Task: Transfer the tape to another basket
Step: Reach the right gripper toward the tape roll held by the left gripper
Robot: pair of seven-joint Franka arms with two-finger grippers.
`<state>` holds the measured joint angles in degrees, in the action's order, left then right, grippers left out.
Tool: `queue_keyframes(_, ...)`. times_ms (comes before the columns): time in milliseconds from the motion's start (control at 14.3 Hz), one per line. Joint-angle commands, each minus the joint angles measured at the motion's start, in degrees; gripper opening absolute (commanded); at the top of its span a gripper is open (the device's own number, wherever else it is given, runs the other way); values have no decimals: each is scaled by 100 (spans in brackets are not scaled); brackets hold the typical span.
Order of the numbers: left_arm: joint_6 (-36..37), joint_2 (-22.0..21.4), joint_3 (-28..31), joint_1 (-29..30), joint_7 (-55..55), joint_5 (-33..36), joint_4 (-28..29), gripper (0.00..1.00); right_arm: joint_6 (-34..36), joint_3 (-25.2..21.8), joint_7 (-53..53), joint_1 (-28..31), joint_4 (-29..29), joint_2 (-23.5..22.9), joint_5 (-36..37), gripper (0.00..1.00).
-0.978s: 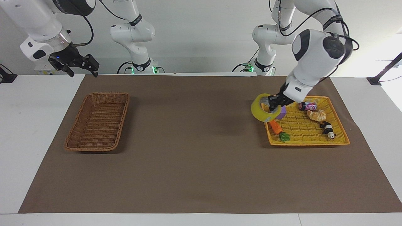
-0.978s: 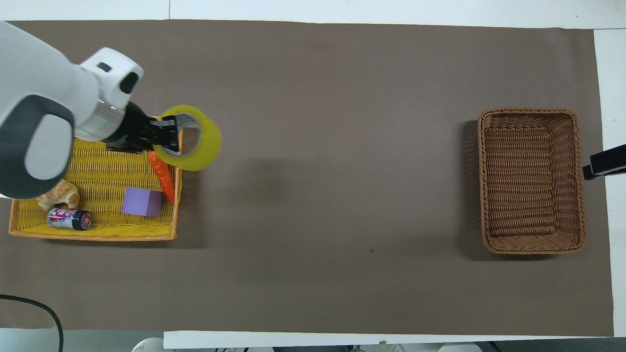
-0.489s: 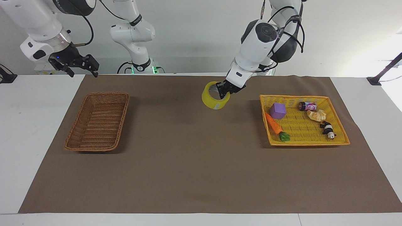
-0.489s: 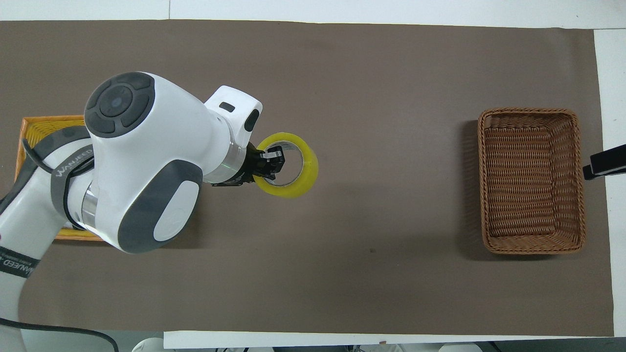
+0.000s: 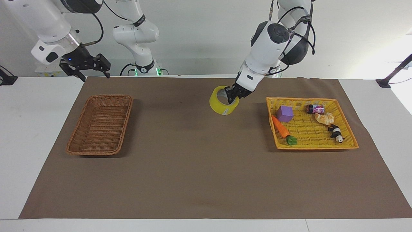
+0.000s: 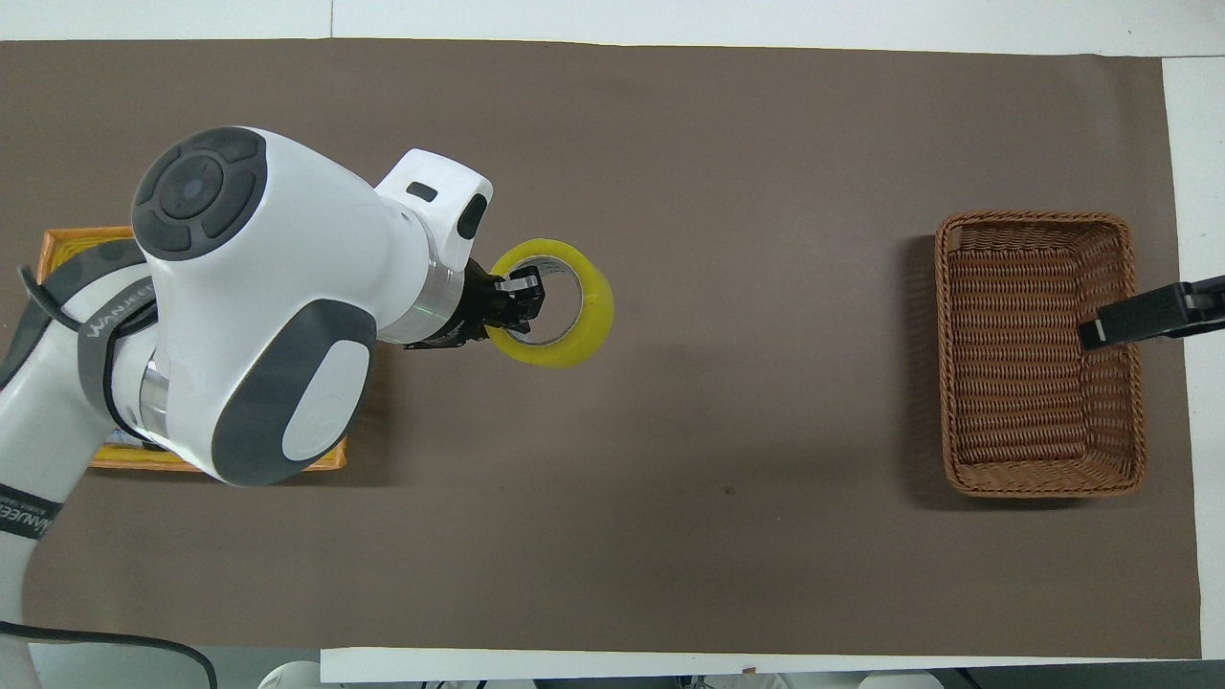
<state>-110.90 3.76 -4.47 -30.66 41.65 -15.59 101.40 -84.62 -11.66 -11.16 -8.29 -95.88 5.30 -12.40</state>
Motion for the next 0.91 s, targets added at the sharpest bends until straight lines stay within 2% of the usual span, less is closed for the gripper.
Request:
queue_keyframes(0, 50, 63, 33, -19, 28, -58, -165, 0, -484, 32, 26, -23, -465, -62, -1635, 100)
queue_keyframes(349, 85, 55, 33, -81, -8, -23, -165, 0, -1434, 32, 106, -427, -1107, -774, -4758, 100)
queue_keyframes(629, 165, 54, 42, -55, -16, -14, -165, 0, -2030, 32, 71, -1120, -1144, -1240, -6070, 100)
queue_keyframes(839, 165, 55, 42, -81, -8, 65, -165, 0, -2576, 32, 70, -1569, -1144, -1390, -6616, 100)
